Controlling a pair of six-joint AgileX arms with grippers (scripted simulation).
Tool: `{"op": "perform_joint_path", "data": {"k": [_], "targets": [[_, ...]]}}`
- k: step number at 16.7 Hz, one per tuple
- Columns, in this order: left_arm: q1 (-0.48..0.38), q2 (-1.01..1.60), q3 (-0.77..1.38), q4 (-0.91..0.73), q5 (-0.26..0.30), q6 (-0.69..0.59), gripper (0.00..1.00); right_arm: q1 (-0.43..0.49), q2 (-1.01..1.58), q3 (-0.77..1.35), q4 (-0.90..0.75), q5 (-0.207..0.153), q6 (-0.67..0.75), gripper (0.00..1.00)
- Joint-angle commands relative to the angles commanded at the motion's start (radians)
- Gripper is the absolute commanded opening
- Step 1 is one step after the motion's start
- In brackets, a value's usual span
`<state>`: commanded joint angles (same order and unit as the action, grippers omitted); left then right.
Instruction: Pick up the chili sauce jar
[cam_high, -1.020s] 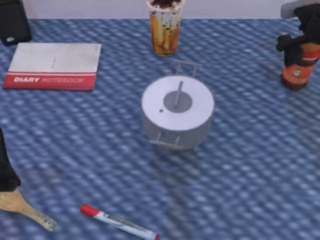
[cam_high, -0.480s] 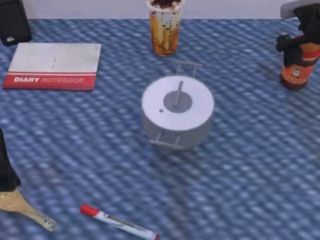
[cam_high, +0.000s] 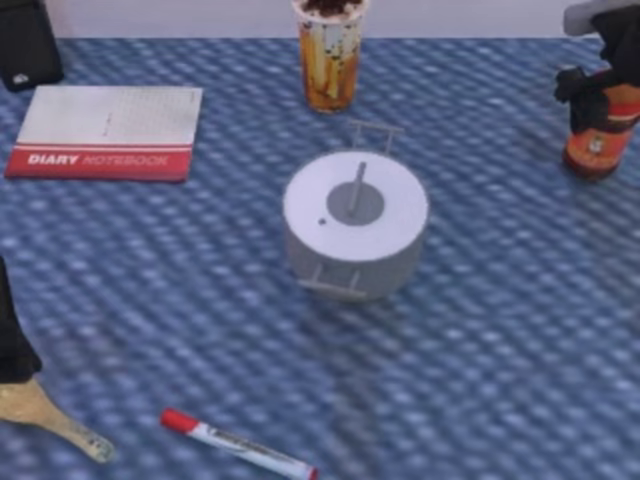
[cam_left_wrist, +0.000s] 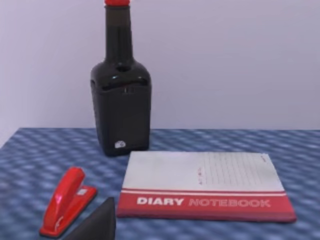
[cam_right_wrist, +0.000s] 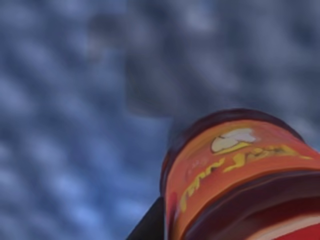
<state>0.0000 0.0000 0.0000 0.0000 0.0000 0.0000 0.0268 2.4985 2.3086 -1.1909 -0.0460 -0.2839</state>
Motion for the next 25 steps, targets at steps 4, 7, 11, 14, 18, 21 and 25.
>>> {"op": "perform_joint_path", "data": {"k": [4, 7, 11, 14, 18, 21, 25], "targets": [[0.000, 0.000, 0.000, 0.000, 0.000, 0.000, 1.00, 0.007, -0.190, -0.165, -0.017, -0.001, 0.004, 0.00], [0.000, 0.000, 0.000, 0.000, 0.000, 0.000, 1.00, 0.014, -0.360, -0.309, -0.037, -0.002, 0.006, 0.00], [0.000, 0.000, 0.000, 0.000, 0.000, 0.000, 1.00, 0.020, -0.462, -0.406, -0.052, -0.003, 0.007, 0.00], [0.000, 0.000, 0.000, 0.000, 0.000, 0.000, 1.00, 0.020, -0.462, -0.407, -0.052, -0.003, 0.007, 0.00], [0.000, 0.000, 0.000, 0.000, 0.000, 0.000, 1.00, 0.033, -0.461, -0.418, -0.035, 0.004, 0.046, 0.00], [0.000, 0.000, 0.000, 0.000, 0.000, 0.000, 1.00, 0.088, -0.466, -0.466, 0.008, 0.027, 0.168, 0.00], [0.000, 0.000, 0.000, 0.000, 0.000, 0.000, 1.00, 0.185, -0.471, -0.556, 0.081, 0.067, 0.403, 0.00]]}}
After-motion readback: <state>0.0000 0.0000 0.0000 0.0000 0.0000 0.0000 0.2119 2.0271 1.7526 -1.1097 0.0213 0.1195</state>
